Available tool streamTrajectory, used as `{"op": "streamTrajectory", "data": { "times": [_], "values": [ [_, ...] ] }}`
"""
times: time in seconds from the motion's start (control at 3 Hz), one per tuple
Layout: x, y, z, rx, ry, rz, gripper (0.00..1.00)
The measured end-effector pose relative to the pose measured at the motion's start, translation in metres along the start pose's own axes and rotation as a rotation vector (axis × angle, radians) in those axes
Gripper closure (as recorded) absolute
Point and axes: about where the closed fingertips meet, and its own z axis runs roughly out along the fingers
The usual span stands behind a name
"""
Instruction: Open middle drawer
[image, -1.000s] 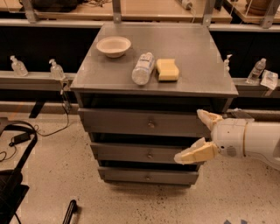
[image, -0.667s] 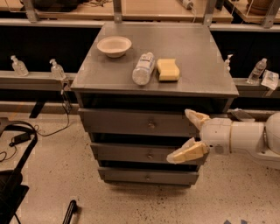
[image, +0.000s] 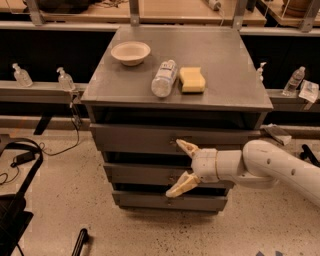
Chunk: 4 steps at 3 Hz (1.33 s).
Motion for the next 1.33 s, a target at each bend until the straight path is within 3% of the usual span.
{"op": "streamTrajectory", "data": {
  "times": [0.33, 0.67, 1.0, 1.33],
  "values": [
    [0.028, -0.004, 0.016, -0.069, -0.028, 0.028, 0.00],
    [0.025, 0.002, 0.017, -0.093, -0.042, 0.031, 0.00],
    [0.030, 0.002, 0.019, -0.080, -0.026, 0.026, 0.00],
    [0.066, 0.012, 0.024, -0.075, 0.022, 0.019, 0.00]
  ]
}}
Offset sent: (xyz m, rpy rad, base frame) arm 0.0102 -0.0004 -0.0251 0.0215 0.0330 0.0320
